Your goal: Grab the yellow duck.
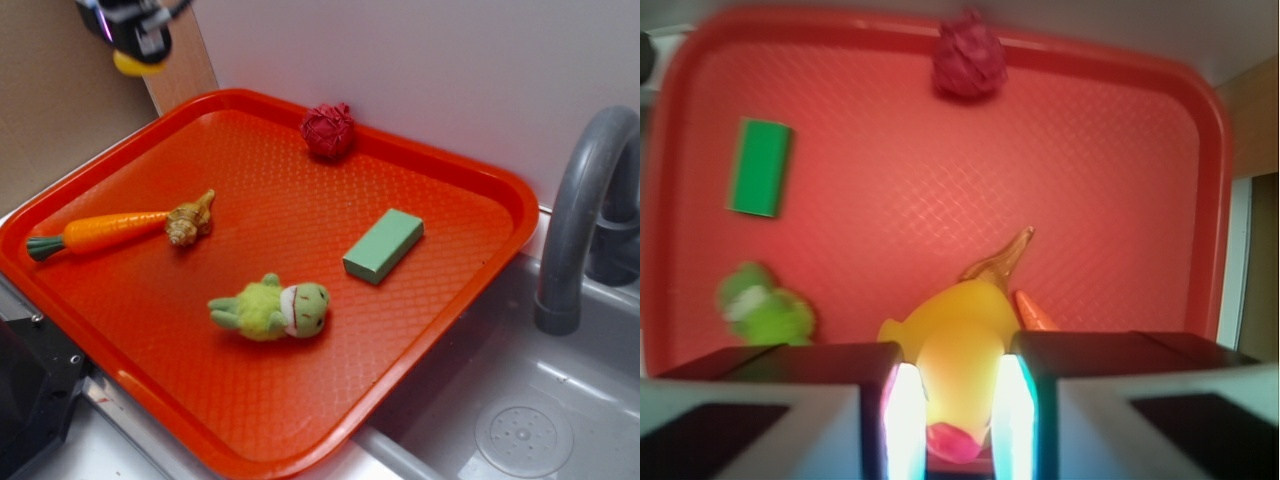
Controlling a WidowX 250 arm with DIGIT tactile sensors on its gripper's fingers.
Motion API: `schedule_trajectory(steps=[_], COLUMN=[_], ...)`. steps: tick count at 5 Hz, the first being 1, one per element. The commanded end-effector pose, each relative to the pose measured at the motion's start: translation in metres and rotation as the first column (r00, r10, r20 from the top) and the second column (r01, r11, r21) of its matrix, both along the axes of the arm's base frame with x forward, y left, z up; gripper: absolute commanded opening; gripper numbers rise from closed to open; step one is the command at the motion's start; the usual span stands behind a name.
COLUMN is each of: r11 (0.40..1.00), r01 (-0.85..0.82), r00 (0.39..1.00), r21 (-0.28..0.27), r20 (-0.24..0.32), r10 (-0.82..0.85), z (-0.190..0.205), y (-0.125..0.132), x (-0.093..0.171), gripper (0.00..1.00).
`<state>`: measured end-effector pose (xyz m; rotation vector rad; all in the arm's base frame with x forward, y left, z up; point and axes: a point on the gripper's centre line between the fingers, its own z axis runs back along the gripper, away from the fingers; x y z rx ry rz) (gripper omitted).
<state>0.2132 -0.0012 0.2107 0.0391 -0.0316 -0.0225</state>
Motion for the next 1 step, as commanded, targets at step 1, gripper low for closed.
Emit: schedule_trajectory(steps=[1], r11=[0.999], r01=[-0.034], r00=[0.995], r21=[-0.027], r20=[0.096], r10=[0.037], z=[0.0519], y=[0.0295], x=[0.0165], gripper=[0.22])
